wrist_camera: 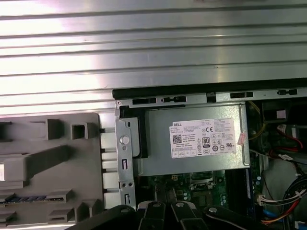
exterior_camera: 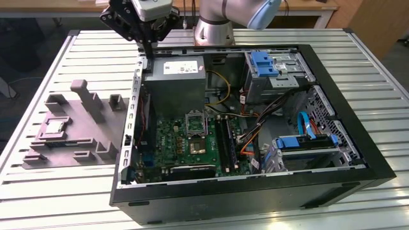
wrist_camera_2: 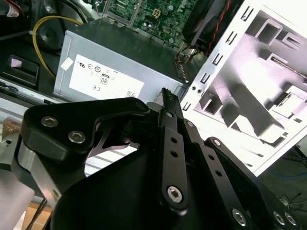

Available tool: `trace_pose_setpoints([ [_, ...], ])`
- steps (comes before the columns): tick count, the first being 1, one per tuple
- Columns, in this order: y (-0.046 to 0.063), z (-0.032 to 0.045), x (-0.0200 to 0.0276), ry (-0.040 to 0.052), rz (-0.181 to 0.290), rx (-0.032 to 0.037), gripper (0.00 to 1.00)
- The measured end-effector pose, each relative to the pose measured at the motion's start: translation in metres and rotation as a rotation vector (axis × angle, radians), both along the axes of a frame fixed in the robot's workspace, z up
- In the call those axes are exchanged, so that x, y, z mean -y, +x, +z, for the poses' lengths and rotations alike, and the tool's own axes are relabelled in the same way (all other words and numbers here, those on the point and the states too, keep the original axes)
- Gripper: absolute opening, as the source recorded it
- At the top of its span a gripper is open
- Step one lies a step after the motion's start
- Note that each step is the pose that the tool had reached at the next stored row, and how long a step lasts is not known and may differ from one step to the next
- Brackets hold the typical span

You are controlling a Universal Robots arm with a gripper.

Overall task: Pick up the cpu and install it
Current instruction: 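Reach for the cpu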

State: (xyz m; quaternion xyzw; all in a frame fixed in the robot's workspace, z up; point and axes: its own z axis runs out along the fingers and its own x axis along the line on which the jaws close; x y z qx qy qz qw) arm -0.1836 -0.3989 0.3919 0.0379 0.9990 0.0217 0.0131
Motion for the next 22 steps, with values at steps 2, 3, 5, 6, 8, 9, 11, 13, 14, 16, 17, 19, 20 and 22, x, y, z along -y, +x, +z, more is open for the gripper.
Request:
trace_pose_setpoints([
  [2,-0.002,-0.0001,0.0,0.0,0.0,0.0,0.11],
  [3,-0.003,-0.0002,0.0,0.0,0.0,0.0,0.11],
  [5,-0.006,-0.0003,0.0,0.0,0.0,0.0,0.11],
  [6,-0.007,-0.0003,0.0,0.0,0.0,0.0,0.11],
  [8,-0.009,-0.0005,0.0,0.0,0.0,-0.0001,0.11],
  [9,-0.01,-0.0005,0.0,0.0,0.0,0.0,0.11],
  [11,-0.012,-0.0006,0.0,0.0,0.0,0.0,0.11],
  [13,-0.013,-0.0007,0.0,0.0,0.0,0.0,0.11],
  [14,-0.014,-0.0008,0.0,0.0,0.0,-0.0001,0.11],
  [16,-0.016,-0.0009,0.0,0.0,0.0,0.0,0.11],
  [17,-0.017,-0.0009,0.0,0.0,0.0,0.0,0.11],
  [19,-0.019,-0.001,0.0,0.0,0.0,0.0,0.11],
  [20,-0.02,-0.0011,0.0,0.0,0.0,0.0,0.11],
  [22,-0.022,-0.0012,0.0,0.0,0.0,0.0,0.11],
])
